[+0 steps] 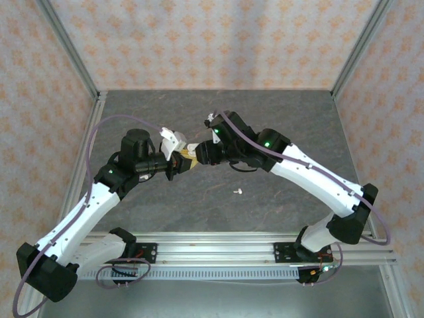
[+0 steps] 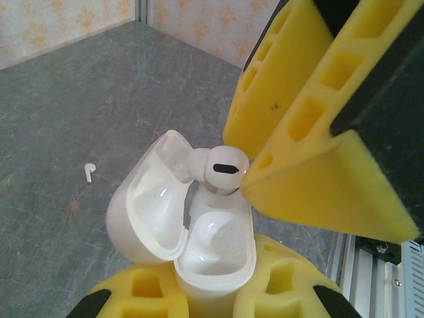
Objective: Insert wireless bluetooth earbuds into charging case
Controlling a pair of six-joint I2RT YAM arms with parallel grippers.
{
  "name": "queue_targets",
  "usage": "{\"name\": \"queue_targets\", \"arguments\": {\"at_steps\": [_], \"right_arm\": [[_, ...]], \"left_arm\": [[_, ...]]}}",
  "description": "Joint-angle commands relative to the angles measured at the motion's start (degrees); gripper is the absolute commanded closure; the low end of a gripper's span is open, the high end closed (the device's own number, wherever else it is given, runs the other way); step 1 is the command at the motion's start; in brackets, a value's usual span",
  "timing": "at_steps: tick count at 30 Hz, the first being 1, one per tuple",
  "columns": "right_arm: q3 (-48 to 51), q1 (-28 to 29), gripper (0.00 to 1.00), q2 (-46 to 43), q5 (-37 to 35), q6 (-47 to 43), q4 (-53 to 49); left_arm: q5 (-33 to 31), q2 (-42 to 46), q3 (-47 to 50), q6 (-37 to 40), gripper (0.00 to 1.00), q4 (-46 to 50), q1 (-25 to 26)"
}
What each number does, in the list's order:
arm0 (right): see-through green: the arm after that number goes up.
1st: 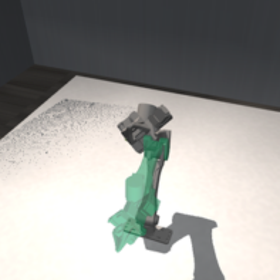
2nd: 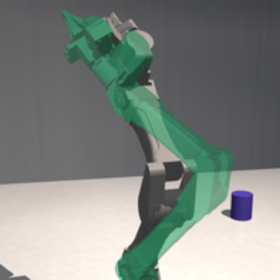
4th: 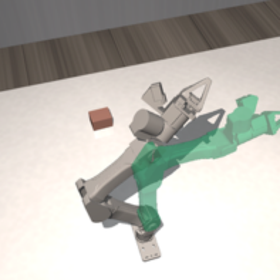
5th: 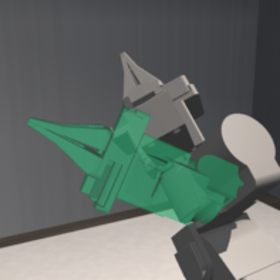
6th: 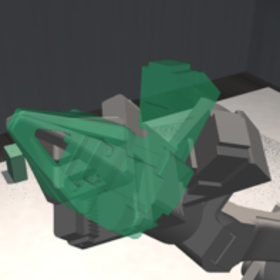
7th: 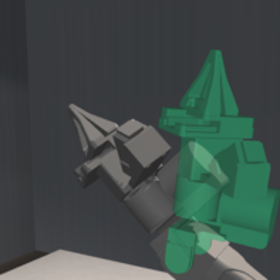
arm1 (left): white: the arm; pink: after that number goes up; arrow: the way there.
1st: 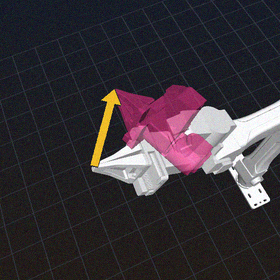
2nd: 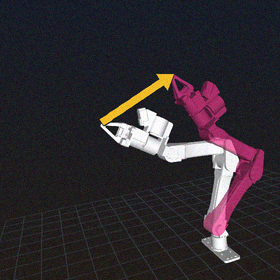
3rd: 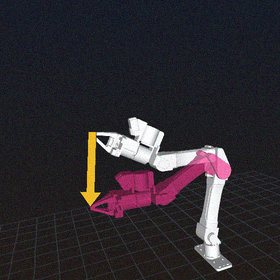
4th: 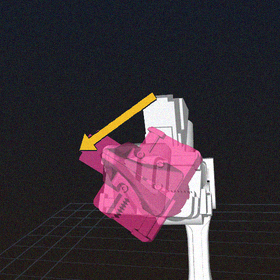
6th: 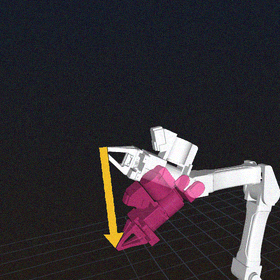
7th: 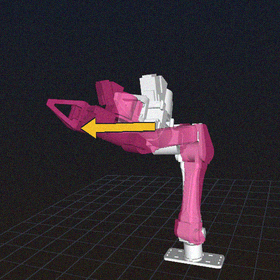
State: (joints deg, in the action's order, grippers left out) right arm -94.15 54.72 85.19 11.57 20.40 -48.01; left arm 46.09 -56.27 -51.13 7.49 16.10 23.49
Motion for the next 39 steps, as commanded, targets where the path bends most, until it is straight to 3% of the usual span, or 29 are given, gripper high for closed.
{"name": "queue_targets", "arguments": {"at_steps": [1,12,17,22,33,39], "right_arm": [[-2.6,0.2,0.60,0.9,-0.7,0.0,-1.2],[-5.4,0.1,0.65,3.3,-2.8,-0.9,-4.4],[-5.8,0.0,0.84,3.2,-4.8,-2.0,-6.0],[-5.1,-0.6,0.93,1.4,-5.3,-4.3,-6.6],[-5.5,-1.5,0.97,-1.6,-0.2,-17.2,-10.6],[-4.8,-1.5,0.97,-2.1,6.7,-25.1,-10.8]], "left_arm": [[1.9,1.3,0.6,-0.3,1.00,-2.4,-0.2],[2.3,1.4,0.5,0.5,1.00,-1.8,0.0],[3.2,1.6,0.5,1.3,1.00,-1.4,0.0],[4.5,2.1,0.4,2.5,1.00,-0.4,0.0],[11.0,2.5,-0.6,5.6,1.00,1.6,-0.1],[15.1,2.0,-1.5,6.1,1.00,1.1,-0.1]]}}
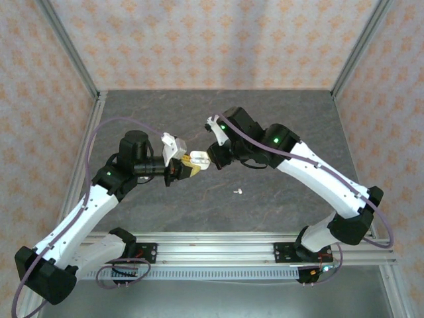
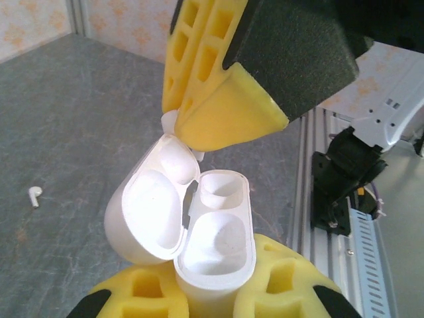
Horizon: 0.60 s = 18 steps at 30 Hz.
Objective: Insert wireless bluetooth earbuds into charging case
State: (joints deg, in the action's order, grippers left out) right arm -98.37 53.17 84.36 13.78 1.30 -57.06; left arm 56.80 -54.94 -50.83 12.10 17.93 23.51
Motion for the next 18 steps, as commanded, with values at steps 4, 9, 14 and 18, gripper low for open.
{"name": "queue_targets", "arguments": {"at_steps": [4,9,14,18], "right_arm": [[-0.9,0.1,0.97,-2.0,7.4,-7.9,-0.7],[2.7,0.1,0.97,-7.1,11.8,-9.2,5.3],[8.5,0.1,0.97,-12.6,17.1,-9.1,12.6],[11.0,0.1,0.97,-13.8,19.2,-9.6,15.1]], "left_arm": [[5.7,0.4,-2.5,2.5,1.00,0.5,-0.1],[7.5,0.4,-2.2,2.8,1.00,0.1,-0.1],[9.6,0.2,-2.6,2.8,1.00,-0.5,-0.1],[10.7,-0.2,-3.4,2.8,1.00,-0.4,-0.1]]}}
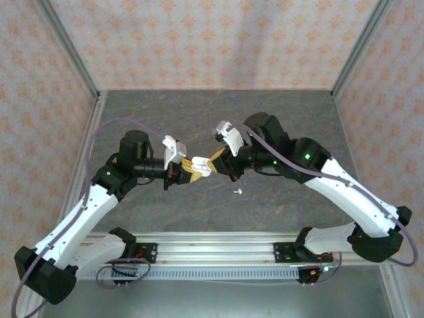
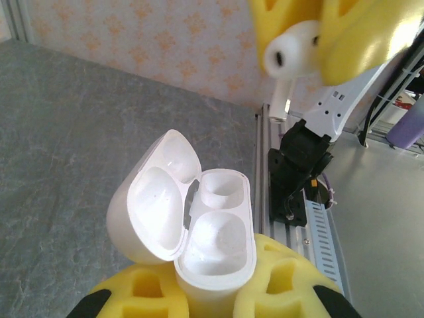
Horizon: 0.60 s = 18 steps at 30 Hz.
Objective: Insert wireless bluetooth earbuds into charging case
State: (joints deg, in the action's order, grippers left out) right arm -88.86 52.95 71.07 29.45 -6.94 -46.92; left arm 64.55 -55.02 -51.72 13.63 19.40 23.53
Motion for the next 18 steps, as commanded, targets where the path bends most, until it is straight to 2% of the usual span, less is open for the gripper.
{"name": "queue_targets", "arguments": {"at_steps": [1,18], "right_arm": [[1.7,0.3,0.97,-0.3,3.6,-1.7,4.7],[1.8,0.1,0.98,1.6,1.0,-6.4,1.6]], "left_arm": [[3.2,-0.1,-2.6,1.2,1.00,-1.8,-0.1],[5.0,-0.1,-3.5,1.6,1.00,-0.8,-0.1]]}}
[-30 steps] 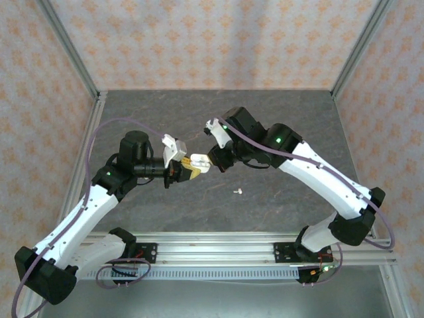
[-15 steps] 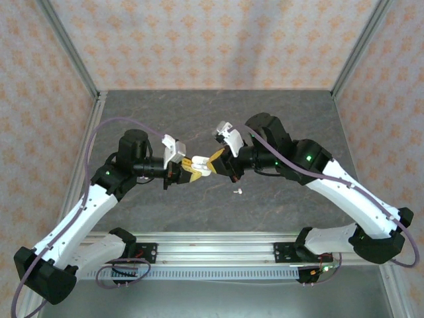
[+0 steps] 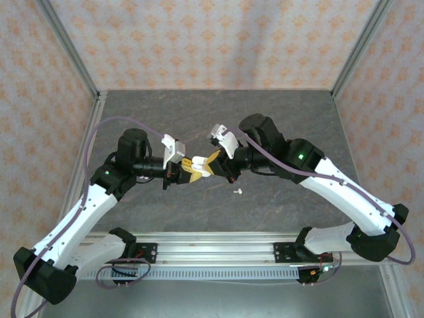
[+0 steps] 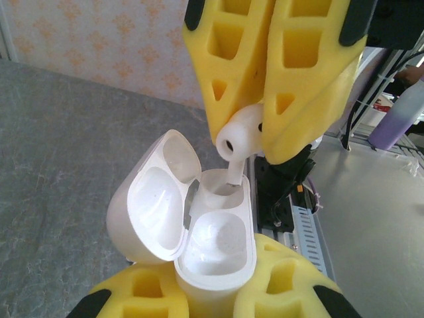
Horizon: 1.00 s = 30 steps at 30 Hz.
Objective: Insert wireless bluetooth earbuds into charging case
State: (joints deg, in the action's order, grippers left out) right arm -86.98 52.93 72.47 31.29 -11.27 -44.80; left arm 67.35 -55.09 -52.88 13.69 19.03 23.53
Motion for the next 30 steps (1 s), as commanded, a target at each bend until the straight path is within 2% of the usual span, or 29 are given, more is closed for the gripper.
{"name": "queue_targets", "arguments": {"at_steps": [1,9,17,18,20,23,30], "right_arm": [[0.0,0.1,0.98,0.3,-0.9,-2.4,-0.8],[-2.3,-1.1,0.99,2.0,0.8,-4.7,-5.6],[-4.1,-1.9,0.96,4.9,5.9,-4.6,-8.3],[-4.1,-1.9,0.94,5.2,5.8,-4.3,-8.3],[-4.2,-1.9,0.80,5.3,4.9,-3.6,-8.0],[-5.3,-1.9,0.67,5.6,2.4,-2.6,-8.3],[-8.9,-1.9,0.52,7.2,-0.5,-0.9,-10.3]], "left_arm": [[2.2,0.0,-2.3,1.7,1.00,-0.3,-0.1],[2.6,-0.1,-2.6,2.0,1.00,0.3,-0.1],[2.9,-0.4,-3.3,2.2,1.00,0.7,-0.1],[2.9,-0.4,-3.4,2.3,1.00,0.9,-0.1],[2.9,-0.5,-3.4,2.4,1.00,1.2,-0.1],[2.9,-0.5,-3.5,2.6,1.00,1.4,-0.1],[2.9,-0.8,-3.4,2.7,1.00,1.2,-0.1]]}}
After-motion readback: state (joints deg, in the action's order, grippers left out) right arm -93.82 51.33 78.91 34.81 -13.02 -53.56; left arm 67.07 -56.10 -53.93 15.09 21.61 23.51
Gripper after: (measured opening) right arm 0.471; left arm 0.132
